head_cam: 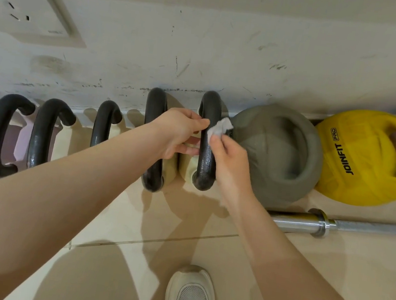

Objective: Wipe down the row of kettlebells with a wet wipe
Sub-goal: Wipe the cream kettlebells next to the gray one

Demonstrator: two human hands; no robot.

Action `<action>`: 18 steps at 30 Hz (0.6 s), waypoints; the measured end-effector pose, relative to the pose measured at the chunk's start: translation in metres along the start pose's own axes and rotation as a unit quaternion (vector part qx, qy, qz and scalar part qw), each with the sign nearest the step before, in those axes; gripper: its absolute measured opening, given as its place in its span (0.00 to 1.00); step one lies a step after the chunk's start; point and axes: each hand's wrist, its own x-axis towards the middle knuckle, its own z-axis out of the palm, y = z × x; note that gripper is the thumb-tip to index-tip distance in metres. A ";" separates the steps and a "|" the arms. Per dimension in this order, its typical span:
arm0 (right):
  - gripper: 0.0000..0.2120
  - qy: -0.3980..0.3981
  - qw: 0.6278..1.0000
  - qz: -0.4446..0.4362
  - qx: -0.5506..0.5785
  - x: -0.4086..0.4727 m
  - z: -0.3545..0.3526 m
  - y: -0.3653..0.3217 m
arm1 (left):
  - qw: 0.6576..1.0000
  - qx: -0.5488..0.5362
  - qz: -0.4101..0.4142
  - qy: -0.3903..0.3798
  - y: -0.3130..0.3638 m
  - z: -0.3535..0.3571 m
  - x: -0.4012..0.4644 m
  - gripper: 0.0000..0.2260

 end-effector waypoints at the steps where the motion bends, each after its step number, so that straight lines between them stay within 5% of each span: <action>1: 0.14 -0.009 1.000 -0.007 0.009 -0.012 -0.003 0.011 | 1.000 -0.002 0.001 0.004 0.000 0.001 0.000 0.05; 4: 0.09 -0.030 0.998 -0.046 -0.014 -0.040 -0.006 0.042 | 1.000 0.005 0.004 0.014 -0.001 0.001 -0.001 0.07; 12: 0.21 -0.024 0.994 -0.071 -0.080 -0.056 0.008 0.067 | 1.000 -0.012 0.016 0.021 -0.006 0.006 -0.013 0.04; 15: 0.22 -0.002 0.994 -0.091 -0.054 -0.061 0.014 0.065 | 0.999 -0.013 0.031 0.029 -0.010 0.008 -0.016 0.10; 18: 0.14 -0.002 0.995 -0.077 -0.060 -0.063 0.024 0.074 | 0.998 -0.008 0.037 0.041 -0.010 0.010 -0.018 0.13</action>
